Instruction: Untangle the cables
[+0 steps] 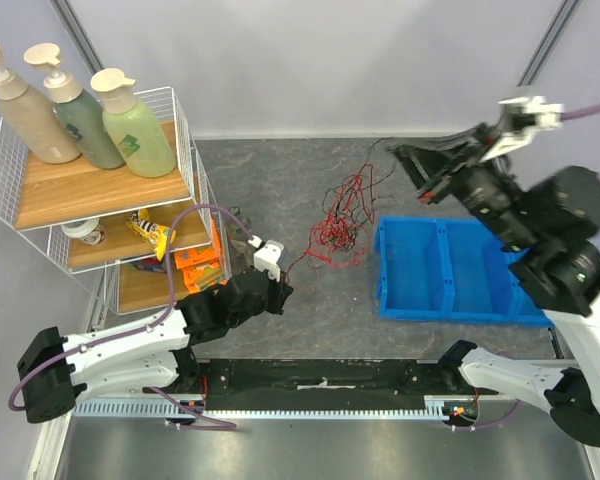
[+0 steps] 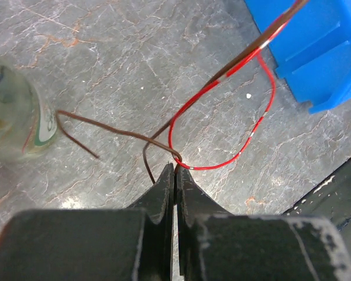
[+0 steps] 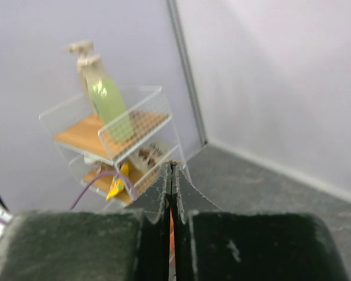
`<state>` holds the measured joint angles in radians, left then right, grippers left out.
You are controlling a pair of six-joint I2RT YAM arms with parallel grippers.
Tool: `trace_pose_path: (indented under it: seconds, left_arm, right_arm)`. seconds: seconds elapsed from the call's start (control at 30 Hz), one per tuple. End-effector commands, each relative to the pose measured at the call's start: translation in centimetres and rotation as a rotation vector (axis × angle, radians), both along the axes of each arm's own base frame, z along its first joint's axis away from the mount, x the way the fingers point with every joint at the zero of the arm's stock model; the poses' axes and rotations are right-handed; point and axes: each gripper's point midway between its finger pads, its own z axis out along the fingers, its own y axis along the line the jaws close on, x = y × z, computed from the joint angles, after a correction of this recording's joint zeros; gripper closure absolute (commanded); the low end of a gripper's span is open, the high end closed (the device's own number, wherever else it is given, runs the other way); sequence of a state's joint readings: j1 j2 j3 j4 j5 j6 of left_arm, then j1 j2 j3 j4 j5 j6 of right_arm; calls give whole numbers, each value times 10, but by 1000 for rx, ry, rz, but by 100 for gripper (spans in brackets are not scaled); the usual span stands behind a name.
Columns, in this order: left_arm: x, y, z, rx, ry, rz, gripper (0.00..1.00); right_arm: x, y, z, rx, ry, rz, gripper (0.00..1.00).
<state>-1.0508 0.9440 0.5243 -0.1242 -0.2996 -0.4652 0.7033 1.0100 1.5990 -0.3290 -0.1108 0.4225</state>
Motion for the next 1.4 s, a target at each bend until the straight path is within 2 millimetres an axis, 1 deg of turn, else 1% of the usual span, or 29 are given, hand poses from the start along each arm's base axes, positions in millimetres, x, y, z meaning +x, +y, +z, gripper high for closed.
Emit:
trace_pose_path:
  seconds: [0.0, 0.03, 0.07, 0.1, 0.17, 0.2, 0.27, 0.33, 0.4, 0.47, 0.5, 0.57, 0.63, 0.67, 0.7, 0.77, 0.83, 0.93, 1.0, 1.03, 1.07, 1.1, 1.13, 1.17, 1.2, 1.23, 1.27, 1.33, 1.37]
  left_arm:
    - [8, 13, 22, -119, -29, 130, 98]
    - [8, 16, 25, -128, -37, 139, 98]
    - [7, 20, 25, -136, -43, 141, 98]
    - [5, 20, 30, -151, -57, 130, 98]
    - [-1, 16, 46, -194, -89, 70, 99]
    - [-6, 13, 59, -224, -113, 21, 98]
    - [-18, 6, 87, -281, -156, -83, 98]
    - [-33, 2, 119, -327, -207, -191, 98]
    - [-47, 5, 157, -369, -263, -274, 98]
    - [-55, 14, 197, -412, -326, -300, 98]
    - [-60, 20, 218, -443, -358, -310, 98]
    - [-75, 27, 258, -505, -425, -369, 98]
    - [-87, 36, 298, -571, -493, -406, 98]
    - [-88, 38, 312, -592, -514, -408, 98]
    - [-88, 39, 324, -607, -524, -403, 98]
    - [-82, 38, 339, -618, -527, -370, 98]
    - [-75, 29, 346, -609, -506, -357, 98]
    - [-71, 5, 353, -592, -469, -405, 98]
    - [-64, -10, 354, -567, -448, -414, 98]
    - [-60, -15, 354, -551, -444, -413, 98]
    - [-53, -20, 352, -533, -435, -394, 98]
    - [-47, -22, 350, -516, -428, -370, 99]
    - [-40, -25, 346, -498, -422, -345, 98]
    - [-33, -25, 342, -481, -419, -312, 98]
    - [-28, -25, 336, -465, -411, -284, 98]
    - [-21, -24, 330, -446, -403, -246, 98]
    - [-16, -22, 323, -434, -393, -216, 98]
    - [-5, -18, 312, -419, -372, -144, 98]
    - [-3, -18, 307, -416, -361, -130, 98]
  right_arm:
    - [8, -33, 33, 32, -71, -175, 100]
    - [15, -31, 29, 27, -65, -189, 100]
    - [23, -25, 21, 14, -56, -192, 100]
    - [33, -16, 7, -11, -41, -191, 100]
    - [64, 7, -49, -127, 61, -203, 100]
    - [79, 17, -80, -195, 114, -213, 100]
    - [106, 26, -148, -322, 235, -267, 100]
    - [125, 28, -214, -434, 334, -318, 100]
    - [139, 19, -261, -519, 413, -405, 100]
    - [147, 7, -284, -574, 442, -478, 100]
    - [150, 2, -290, -598, 448, -509, 100]
    - [155, -7, -289, -616, 443, -563, 100]
    - [159, -8, -286, -624, 433, -573, 100]
    - [159, -6, -287, -630, 432, -560, 100]
    - [159, -3, -293, -642, 438, -545, 100]
    - [155, 0, -314, -671, 473, -519, 100]
    - [150, -1, -339, -693, 516, -506, 100]
    - [141, -5, -376, -748, 578, -495, 100]
    - [133, -2, -391, -761, 608, -460, 99]
    - [129, 2, -396, -769, 618, -422, 95]
    - [124, 7, -397, -772, 622, -375, 87]
    - [118, 11, -394, -768, 622, -335, 74]
    - [113, 12, -386, -754, 608, -315, 64]
    - [108, 11, -378, -741, 596, -299, 55]
    - [103, 9, -364, -714, 575, -293, 48]
    - [99, 4, -348, -683, 545, -300, 43]
    - [96, -1, -336, -661, 526, -316, 38]
    - [88, -13, -307, -613, 474, -342, 34]
    - [84, -12, -296, -589, 454, -323, 32]
